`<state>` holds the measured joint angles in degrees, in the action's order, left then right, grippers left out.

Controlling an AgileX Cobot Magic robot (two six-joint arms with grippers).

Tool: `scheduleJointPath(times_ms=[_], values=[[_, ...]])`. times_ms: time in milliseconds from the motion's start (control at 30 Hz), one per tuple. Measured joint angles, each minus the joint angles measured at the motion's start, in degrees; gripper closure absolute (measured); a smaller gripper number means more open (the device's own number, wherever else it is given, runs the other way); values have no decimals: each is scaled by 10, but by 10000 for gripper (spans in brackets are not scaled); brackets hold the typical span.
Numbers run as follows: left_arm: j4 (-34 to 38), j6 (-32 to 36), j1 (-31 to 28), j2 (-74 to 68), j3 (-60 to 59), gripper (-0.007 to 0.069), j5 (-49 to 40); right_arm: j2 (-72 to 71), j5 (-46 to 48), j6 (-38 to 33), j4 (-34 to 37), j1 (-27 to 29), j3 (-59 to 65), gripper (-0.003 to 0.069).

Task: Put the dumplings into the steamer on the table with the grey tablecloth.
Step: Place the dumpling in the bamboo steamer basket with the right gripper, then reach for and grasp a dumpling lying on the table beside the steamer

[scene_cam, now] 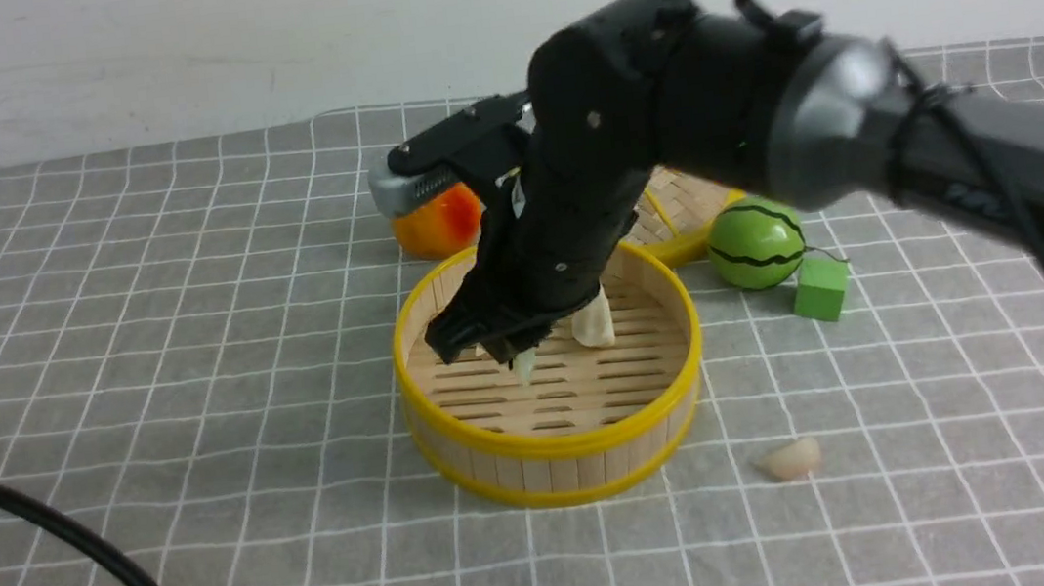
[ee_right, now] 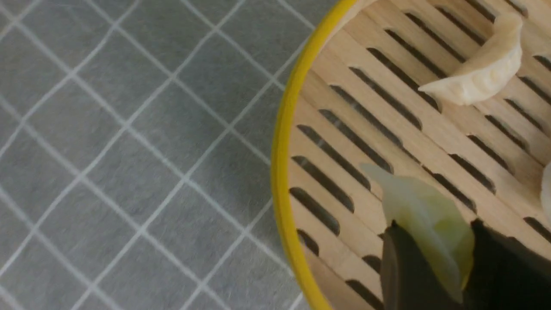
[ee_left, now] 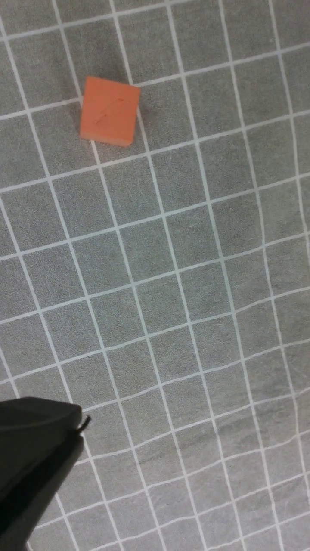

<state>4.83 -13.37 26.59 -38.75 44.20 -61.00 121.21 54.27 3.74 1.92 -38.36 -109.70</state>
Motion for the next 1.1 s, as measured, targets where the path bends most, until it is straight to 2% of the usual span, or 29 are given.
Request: scheduleJointPath(times_ms=[100,333,467,500,567,600,667,767,933,1100], values=[[-10,0,0,0,0,638,0,55,0,45,-33,0,-33,478],[-25,0,0,0,0,638,-2,105,-1,70,-51,0,-62,461],[-26,0,0,0,0,638,-4,106,3,71,-52,0,-63,337],[-26,0,0,0,0,638,-4,106,3,71,-52,0,-63,337],[-26,0,0,0,0,638,-6,102,35,71,-52,0,-72,218],[-26,0,0,0,0,638,-7,99,51,69,-52,0,-79,190],[-27,0,0,0,0,638,-9,85,104,49,-52,0,-104,136],[-28,0,0,0,0,638,-10,50,151,-7,-54,0,-145,97],[-28,0,0,0,0,638,-10,-32,165,-63,-54,0,-144,86],[-28,0,0,0,0,638,-5,-160,168,-125,-72,1,-30,85]])
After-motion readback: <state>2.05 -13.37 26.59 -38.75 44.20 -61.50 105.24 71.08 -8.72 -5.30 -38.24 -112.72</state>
